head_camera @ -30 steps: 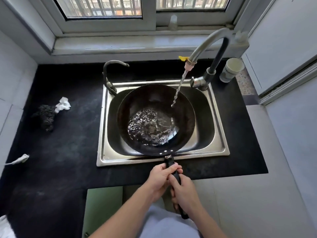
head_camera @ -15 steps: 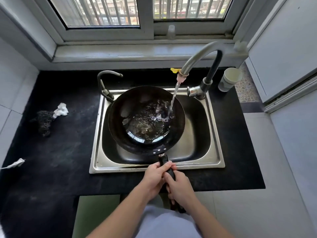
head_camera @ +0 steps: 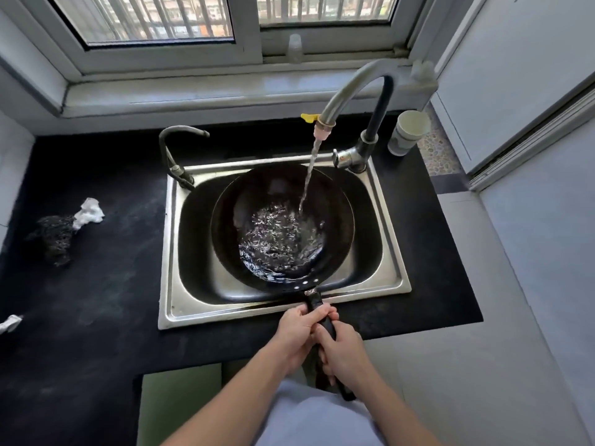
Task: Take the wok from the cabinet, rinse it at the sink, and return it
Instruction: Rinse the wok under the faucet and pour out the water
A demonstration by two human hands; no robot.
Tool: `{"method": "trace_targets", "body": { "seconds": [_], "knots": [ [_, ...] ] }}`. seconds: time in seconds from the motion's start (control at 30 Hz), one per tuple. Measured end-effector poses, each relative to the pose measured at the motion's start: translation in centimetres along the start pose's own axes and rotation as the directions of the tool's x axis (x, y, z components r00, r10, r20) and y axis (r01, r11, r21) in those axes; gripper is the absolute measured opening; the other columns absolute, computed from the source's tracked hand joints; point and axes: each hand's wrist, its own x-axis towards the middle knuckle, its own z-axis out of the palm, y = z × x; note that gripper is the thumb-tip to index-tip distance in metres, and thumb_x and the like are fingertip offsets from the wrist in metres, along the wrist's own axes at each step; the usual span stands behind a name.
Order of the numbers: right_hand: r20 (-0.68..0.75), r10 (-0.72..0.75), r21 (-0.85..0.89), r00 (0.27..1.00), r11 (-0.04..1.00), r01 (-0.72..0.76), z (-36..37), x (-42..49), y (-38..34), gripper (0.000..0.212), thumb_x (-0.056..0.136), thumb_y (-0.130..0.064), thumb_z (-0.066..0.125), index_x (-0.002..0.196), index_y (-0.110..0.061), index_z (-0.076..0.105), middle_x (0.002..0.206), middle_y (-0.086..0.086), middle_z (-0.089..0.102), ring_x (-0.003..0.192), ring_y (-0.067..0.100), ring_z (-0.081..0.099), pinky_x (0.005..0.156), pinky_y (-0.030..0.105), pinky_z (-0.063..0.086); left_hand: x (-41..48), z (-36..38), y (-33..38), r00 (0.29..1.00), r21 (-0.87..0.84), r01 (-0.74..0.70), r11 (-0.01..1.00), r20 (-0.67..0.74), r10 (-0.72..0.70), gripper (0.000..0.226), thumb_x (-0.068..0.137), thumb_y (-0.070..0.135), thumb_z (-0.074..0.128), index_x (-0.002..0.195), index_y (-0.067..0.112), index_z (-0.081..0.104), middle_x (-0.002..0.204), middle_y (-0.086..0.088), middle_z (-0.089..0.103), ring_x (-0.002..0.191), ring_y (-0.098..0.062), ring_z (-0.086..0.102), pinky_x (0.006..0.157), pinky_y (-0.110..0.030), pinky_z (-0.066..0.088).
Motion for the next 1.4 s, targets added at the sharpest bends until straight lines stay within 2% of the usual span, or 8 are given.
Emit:
{"method": "trace_targets", "body": {
  "seconds": [0.3,0.4,0.63,0.77,0.9,1.13,1.3,1.4],
  "knots": [
    [0.004,-0.039,-0.087,0.999,0.995,0.039,0.4,1.1,-1.1,0.027,0.094,-0.029,0.059,0.07,-0.014,0.055,0.05,-0.002,0.057,0.038,0.013,0.05,0.047,0.031,0.044,-0.3,-0.1,1.5,0.999,0.02,-0.046,0.999,-0.005,0.046,0.012,0.091,0.01,0.067,0.095,-0.002,0.067,0.085,-0.01,0.072,0.071,-0.02,0.068,0.068,-0.03,0.056],
    [0.017,-0.058,-0.116,0.998,0.992,0.059,1.3,1.0,-1.1,0.029,0.091,-0.032,0.059,0.068,-0.015,0.055,0.048,-0.001,0.058,0.04,0.013,0.052,0.05,0.036,0.047,-0.8,-1.1,1.5,0.997,0.027,-0.064,0.998,-0.028,0.065,0.012,0.09,0.01,0.067,0.093,-0.001,0.068,0.084,-0.01,0.071,0.07,-0.019,0.067,0.068,-0.031,0.055],
    [-0.002,-0.072,-0.093,0.997,0.993,0.071,3.1,-0.2,-0.1,0.03,0.091,-0.033,0.06,0.065,-0.018,0.055,0.047,-0.001,0.058,0.041,0.013,0.053,0.051,0.038,0.048,-1.9,-2.4,0.6,0.994,0.092,-0.074,0.993,-0.078,0.081,0.022,0.09,0.008,0.067,0.105,-0.009,0.067,0.082,-0.01,0.072,0.068,-0.016,0.069,0.059,-0.024,0.056],
    [-0.005,-0.083,-0.068,0.997,0.994,0.082,3.1,-0.5,0.4,0.03,0.09,-0.034,0.06,0.064,-0.019,0.055,0.047,-0.002,0.058,0.041,0.011,0.053,0.051,0.035,0.046,-2.2,-2.4,0.4,0.992,0.118,-0.081,0.99,-0.082,0.091,0.024,0.09,0.007,0.068,0.106,-0.01,0.067,0.083,-0.011,0.073,0.069,-0.016,0.07,0.06,-0.024,0.055],
    [0.007,-0.095,-0.049,0.995,0.994,0.096,3.3,-0.2,0.1,0.027,0.091,-0.032,0.06,0.068,-0.019,0.057,0.047,-0.002,0.057,0.041,0.01,0.052,0.051,0.033,0.044,-2.4,-2.4,0.9,0.988,0.146,-0.104,0.984,-0.101,0.119,0.021,0.09,0.008,0.068,0.102,-0.008,0.068,0.084,-0.012,0.073,0.068,-0.018,0.069,0.058,-0.026,0.055],
    [0.071,-0.112,-0.014,0.991,0.993,0.113,3.4,0.0,-1.3,0.027,0.094,-0.024,0.058,0.07,-0.012,0.056,0.046,-0.002,0.054,0.037,0.013,0.049,0.041,0.028,0.041,-3.1,-2.4,1.8,0.98,0.151,-0.138,0.979,-0.124,0.157,0.012,0.089,0.009,0.068,0.088,-0.003,0.069,0.078,-0.011,0.072,0.059,-0.021,0.066,0.046,-0.028,0.053],
    [0.061,-0.087,0.019,0.994,0.996,0.086,3.8,-0.8,-0.9,0.026,0.096,-0.023,0.059,0.073,-0.01,0.057,0.048,0.0,0.054,0.036,0.016,0.049,0.037,0.025,0.04,-3.1,-3.0,1.1,0.98,0.149,-0.126,0.981,-0.136,0.147,0.015,0.089,0.01,0.069,0.093,-0.004,0.069,0.081,-0.012,0.073,0.063,-0.021,0.068,0.05,-0.029,0.054],
    [0.029,-0.068,-0.012,0.997,0.998,0.069,3.2,-1.3,-0.1,0.028,0.094,-0.025,0.059,0.069,-0.014,0.056,0.047,-0.002,0.055,0.039,0.016,0.051,0.042,0.029,0.042,-2.6,-2.9,0.0,0.986,0.135,-0.1,0.986,-0.117,0.116,0.013,0.088,0.009,0.07,0.092,-0.004,0.07,0.083,-0.013,0.074,0.071,-0.022,0.07,0.062,-0.032,0.057]
  ]
}}
